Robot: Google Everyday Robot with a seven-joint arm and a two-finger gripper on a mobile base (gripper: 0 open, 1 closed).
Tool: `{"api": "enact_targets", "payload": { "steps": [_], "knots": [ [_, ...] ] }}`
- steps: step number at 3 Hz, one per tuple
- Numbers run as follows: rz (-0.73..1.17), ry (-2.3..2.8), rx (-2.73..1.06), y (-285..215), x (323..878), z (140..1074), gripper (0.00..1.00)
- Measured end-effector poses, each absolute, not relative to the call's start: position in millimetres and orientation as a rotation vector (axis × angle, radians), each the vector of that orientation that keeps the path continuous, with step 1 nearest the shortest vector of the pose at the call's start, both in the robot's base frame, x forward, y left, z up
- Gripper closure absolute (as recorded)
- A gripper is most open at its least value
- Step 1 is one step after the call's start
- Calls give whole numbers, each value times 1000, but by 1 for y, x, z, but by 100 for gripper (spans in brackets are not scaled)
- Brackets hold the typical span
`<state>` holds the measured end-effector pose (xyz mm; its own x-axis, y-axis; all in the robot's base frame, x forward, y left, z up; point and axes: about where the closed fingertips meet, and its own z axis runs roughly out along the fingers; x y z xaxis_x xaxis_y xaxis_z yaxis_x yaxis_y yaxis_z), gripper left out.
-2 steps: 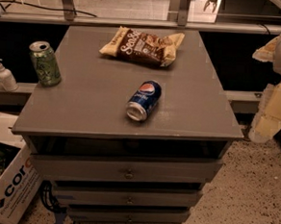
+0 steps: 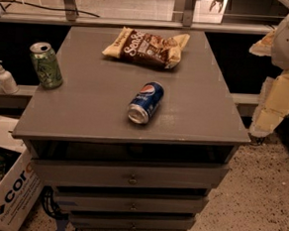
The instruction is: Place pepsi can upright
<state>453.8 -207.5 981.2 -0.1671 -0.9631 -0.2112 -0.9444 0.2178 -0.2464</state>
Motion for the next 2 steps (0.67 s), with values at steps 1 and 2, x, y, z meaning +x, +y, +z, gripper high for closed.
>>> {"api": "enact_targets", "payload": {
  "steps": [1,2],
  "knots": [
    [-89,2084,-1958,-178,483,965,0],
    [-111,1942,-2167,-142,511,942,0]
  ]
}}
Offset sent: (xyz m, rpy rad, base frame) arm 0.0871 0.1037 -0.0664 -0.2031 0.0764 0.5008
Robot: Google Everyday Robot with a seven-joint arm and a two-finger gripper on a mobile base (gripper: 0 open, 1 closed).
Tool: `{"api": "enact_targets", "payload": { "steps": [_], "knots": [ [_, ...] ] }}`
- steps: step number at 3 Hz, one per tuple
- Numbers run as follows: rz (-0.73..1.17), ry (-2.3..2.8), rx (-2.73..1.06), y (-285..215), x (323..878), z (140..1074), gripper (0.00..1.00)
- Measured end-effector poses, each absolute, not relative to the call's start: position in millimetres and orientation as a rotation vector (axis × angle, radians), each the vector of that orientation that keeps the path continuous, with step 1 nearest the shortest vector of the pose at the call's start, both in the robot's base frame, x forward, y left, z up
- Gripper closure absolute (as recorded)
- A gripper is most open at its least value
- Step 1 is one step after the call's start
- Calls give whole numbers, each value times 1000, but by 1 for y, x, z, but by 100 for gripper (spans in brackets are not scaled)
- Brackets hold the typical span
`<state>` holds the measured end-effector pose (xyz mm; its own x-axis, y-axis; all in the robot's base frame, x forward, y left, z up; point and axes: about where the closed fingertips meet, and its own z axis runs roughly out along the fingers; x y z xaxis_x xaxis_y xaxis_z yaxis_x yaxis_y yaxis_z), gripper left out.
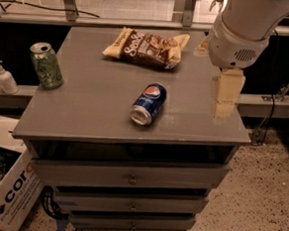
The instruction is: Place pepsi can upright
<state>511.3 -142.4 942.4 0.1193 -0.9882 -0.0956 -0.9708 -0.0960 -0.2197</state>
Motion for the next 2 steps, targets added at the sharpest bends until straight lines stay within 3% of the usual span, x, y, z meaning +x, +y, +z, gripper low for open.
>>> {"api": "enact_targets", "payload": {
  "steps": [2],
  "knots": [
    [-141,1503,-2448,-94,524,909,0]
  ]
}}
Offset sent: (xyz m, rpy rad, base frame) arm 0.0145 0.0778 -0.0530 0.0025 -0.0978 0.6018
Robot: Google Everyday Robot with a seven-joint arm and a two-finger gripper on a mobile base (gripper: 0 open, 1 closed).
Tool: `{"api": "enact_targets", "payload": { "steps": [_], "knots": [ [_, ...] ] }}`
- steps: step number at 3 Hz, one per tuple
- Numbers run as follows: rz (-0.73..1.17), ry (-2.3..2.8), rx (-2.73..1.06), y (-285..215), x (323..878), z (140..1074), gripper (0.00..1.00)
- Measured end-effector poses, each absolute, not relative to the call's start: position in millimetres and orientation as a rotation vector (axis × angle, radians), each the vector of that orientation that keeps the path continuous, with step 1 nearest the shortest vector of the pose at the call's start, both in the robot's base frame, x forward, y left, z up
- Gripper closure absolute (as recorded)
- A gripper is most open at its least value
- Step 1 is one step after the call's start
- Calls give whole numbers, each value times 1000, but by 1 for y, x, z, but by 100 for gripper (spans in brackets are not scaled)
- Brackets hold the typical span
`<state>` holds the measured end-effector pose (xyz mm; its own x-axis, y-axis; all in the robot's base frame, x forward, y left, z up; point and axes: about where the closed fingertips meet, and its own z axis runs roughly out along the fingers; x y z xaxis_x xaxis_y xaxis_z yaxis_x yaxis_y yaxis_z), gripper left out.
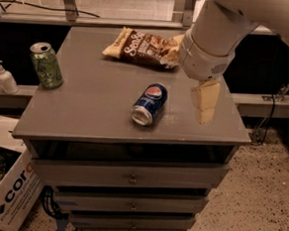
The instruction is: Place pepsi can upright
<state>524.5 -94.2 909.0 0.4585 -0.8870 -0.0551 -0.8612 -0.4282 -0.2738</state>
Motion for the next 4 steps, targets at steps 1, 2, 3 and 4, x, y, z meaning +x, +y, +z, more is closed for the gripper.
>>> {"api": "enact_targets", "payload": {
  "steps": [1,2,3,4],
  "knots": [
    [-154,1438,-2484,-93,525,910,0],
    [-154,1438,-2484,-93,525,910,0],
    [-162,1368,-2519,-82,526,910,0],
    [-206,1246,-2602,-60,540,903,0]
  ]
}}
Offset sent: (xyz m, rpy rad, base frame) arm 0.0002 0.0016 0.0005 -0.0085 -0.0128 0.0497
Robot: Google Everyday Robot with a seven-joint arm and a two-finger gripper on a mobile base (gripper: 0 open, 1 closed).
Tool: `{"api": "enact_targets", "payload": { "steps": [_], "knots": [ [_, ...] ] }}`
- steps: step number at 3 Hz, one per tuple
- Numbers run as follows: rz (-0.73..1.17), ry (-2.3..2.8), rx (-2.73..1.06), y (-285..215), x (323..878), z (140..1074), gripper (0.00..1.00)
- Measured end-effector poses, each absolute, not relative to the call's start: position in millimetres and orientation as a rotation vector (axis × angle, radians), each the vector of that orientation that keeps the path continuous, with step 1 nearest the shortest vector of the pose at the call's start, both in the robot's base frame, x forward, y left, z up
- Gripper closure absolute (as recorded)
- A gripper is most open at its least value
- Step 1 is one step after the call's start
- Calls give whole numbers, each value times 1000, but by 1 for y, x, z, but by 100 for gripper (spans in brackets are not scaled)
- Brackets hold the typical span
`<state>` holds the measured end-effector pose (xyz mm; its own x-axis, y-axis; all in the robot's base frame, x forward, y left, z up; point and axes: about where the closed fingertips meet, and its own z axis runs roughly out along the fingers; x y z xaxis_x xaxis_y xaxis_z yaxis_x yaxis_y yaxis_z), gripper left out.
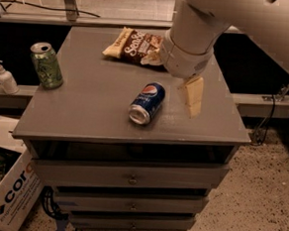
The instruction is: Place pepsi can upright
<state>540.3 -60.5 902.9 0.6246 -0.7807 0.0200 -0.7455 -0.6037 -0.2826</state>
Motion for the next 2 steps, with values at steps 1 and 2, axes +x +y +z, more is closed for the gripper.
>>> {"api": "enact_targets", "payload": {
  "steps": [1,2],
  "knots": [
    [-255,1138,-2665,-47,560,895,0],
    [-292,1053,-2715,-39,582,887,0]
  ]
}}
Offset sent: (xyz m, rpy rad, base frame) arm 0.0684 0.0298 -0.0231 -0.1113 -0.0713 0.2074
